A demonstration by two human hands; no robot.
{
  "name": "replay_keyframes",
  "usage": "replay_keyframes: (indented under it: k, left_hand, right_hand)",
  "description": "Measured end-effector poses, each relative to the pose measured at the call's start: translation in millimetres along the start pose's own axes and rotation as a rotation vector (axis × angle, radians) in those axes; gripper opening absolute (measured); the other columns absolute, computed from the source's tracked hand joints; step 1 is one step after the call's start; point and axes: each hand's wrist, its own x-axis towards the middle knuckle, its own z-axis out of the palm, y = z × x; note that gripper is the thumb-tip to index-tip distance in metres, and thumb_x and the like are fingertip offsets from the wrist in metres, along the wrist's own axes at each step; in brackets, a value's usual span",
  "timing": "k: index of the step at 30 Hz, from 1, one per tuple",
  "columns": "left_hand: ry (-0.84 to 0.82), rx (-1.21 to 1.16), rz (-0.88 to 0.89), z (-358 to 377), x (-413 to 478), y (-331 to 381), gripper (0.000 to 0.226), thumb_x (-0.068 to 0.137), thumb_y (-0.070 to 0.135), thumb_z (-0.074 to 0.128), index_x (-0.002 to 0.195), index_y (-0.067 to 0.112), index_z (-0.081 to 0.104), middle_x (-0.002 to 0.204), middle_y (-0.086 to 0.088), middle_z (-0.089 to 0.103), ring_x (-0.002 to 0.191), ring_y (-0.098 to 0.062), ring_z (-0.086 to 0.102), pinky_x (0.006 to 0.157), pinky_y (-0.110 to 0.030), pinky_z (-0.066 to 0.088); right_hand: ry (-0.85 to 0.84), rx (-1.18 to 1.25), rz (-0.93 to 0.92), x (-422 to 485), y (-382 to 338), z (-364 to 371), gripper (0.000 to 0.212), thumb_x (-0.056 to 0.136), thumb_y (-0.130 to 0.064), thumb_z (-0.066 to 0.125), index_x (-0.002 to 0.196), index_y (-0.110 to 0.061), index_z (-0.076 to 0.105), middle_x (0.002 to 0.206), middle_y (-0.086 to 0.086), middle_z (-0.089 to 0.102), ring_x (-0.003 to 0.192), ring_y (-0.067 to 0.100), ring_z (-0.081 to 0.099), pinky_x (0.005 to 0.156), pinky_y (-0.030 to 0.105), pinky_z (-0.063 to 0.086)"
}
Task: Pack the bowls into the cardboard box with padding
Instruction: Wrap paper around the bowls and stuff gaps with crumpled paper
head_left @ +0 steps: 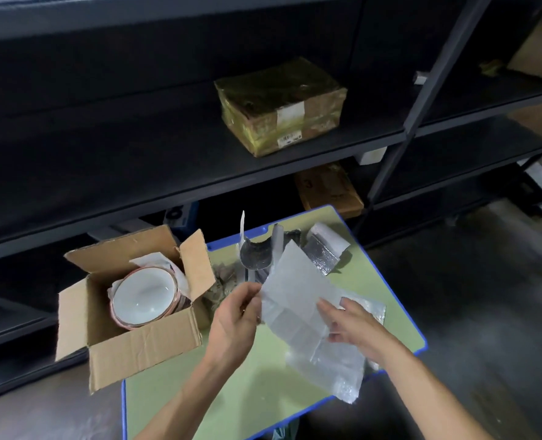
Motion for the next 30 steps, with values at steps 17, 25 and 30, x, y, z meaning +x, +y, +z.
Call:
replay_keyframes:
  k: [17,25,30]
  left_hand:
    - [0.185,0.012,-0.051,-32.8,-6.2,24.0,0.014,0.096,0.018,0.056,0.105,0.026,0.063,0.071,0.002,0.062,0.053,-0.011,0.059,0.051,-0.031,0.051]
    - [0.392,0.539,-0.008,-111.5,16.1,-15.1,0.012,0.098,0.034,0.055,0.106,0.026,0.060,0.086,0.011,0.064,0.079,-0.010,0.061,0.068,-0.024,0.035]
    - [0.305,0.660,-0.087,-124.2,30.8,-43.2,0.023,0.096,0.044,0.054,0.100,0.022,0.059,0.095,0.008,0.066,0.081,-0.015,0.063,0.068,-0.032,0.047]
  right_hand:
    - [-0.200,-0.147,-0.400,-34.0,-69.2,6.0,0.032,0.085,-0.036,0.072,0.108,-0.013,0.071,0.105,0.032,0.066,0.098,0.055,0.061,0.084,0.058,0.052]
    - [-0.028,-0.404,-0.497,-44.8,-123.1,66.9,0.006,0.093,-0.016,0.065,0.093,-0.017,0.071,0.088,0.003,0.076,0.085,0.026,0.072,0.079,0.046,0.056]
    - [0.025,-0.700,-0.558,-56.0,-149.2,114.6,0.012,0.093,-0.017,0.060,0.084,-0.021,0.067,0.077,-0.002,0.072,0.076,0.017,0.068,0.065,0.033,0.052]
